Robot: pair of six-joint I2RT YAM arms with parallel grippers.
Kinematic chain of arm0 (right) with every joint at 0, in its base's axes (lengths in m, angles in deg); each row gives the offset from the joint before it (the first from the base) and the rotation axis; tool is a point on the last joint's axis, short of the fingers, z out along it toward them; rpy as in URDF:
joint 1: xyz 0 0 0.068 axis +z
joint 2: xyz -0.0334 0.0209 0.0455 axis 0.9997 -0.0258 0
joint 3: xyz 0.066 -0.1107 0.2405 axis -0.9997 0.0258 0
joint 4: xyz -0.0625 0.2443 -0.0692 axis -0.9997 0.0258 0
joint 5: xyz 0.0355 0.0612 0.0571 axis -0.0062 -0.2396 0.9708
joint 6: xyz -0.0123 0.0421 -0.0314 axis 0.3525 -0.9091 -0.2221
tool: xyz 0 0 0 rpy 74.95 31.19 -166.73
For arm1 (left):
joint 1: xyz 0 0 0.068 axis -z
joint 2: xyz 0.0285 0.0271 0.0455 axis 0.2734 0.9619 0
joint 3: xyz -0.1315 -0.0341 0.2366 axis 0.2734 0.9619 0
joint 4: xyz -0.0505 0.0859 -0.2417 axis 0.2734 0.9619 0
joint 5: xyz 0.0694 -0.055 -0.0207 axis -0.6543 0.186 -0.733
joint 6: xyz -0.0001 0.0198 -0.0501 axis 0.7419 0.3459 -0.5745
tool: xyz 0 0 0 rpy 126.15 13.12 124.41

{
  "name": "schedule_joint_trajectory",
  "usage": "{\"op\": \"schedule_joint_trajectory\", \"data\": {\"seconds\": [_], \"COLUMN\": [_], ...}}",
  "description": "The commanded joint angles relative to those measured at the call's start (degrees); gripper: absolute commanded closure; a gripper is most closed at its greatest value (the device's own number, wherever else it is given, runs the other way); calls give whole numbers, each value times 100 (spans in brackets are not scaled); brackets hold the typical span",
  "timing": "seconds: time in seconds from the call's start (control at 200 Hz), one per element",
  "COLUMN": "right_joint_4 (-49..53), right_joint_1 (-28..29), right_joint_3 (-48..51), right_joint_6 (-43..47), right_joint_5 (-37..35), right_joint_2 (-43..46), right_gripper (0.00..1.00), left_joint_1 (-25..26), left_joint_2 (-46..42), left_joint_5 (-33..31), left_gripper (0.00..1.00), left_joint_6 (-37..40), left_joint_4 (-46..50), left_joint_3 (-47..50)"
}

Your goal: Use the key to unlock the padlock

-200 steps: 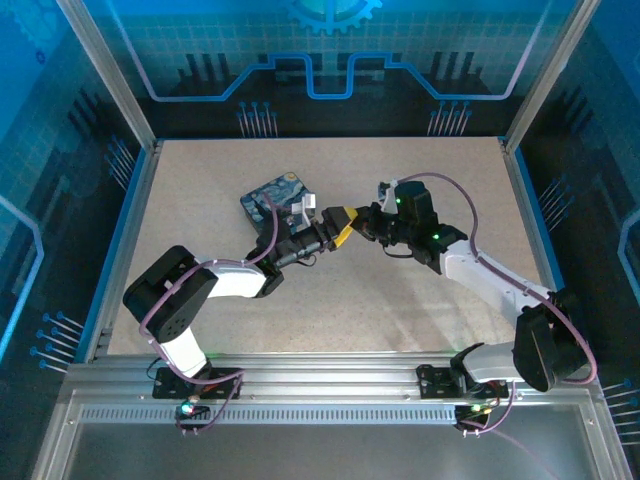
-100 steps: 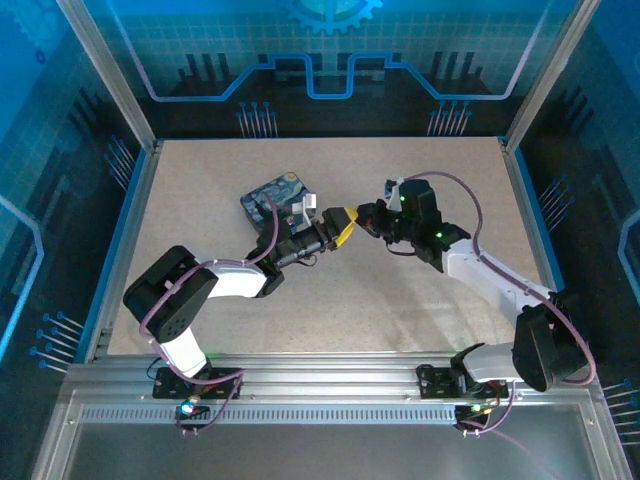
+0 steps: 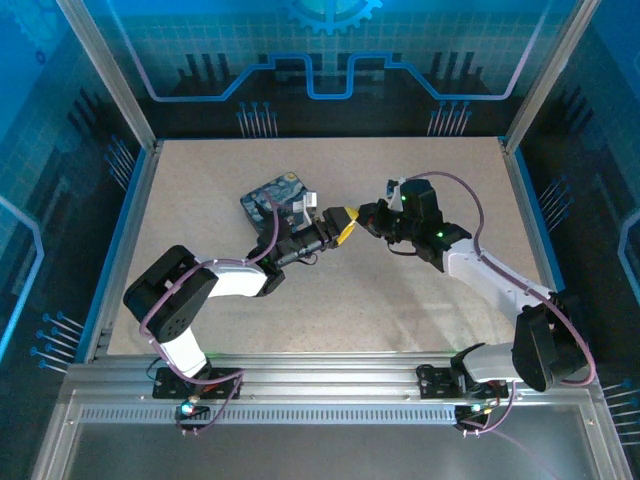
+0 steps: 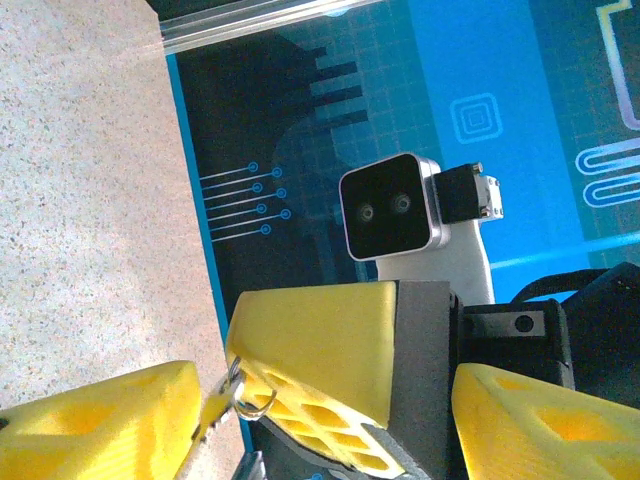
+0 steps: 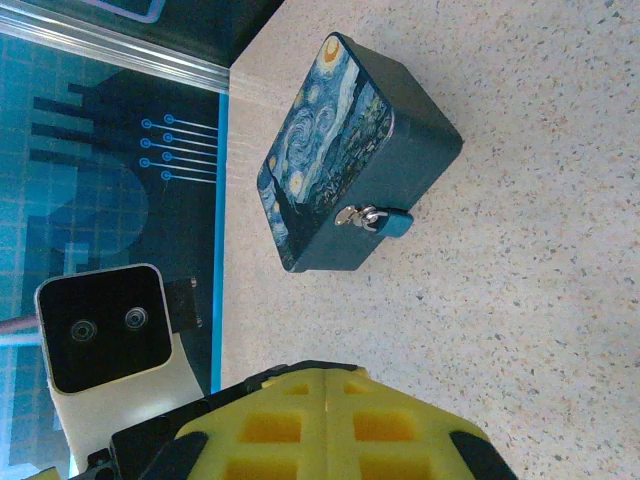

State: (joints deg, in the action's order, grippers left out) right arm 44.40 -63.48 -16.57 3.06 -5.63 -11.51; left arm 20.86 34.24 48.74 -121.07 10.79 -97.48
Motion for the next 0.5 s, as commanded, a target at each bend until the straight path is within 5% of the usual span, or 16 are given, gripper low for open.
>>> {"op": "schedule_joint_trajectory", "data": {"seconds": [0.0,0.495], "right_joint_4": [101,232], "right_joint_1": [-87,-131], "right_joint_3": [-6,13], "right_joint_6": [74,127], "right_joint_5": [-106,-175], "right_joint_2": [145,278], "right_gripper": [100,100], "left_joint_1": [62,84], "left_joint_2": [80,205], "left_joint_5": [104,178], "left_gripper": [32,44], "left_joint_6": [-18,-71], "left_joint_4": [-164,-196], "left_joint_3": [-174,-219]}}
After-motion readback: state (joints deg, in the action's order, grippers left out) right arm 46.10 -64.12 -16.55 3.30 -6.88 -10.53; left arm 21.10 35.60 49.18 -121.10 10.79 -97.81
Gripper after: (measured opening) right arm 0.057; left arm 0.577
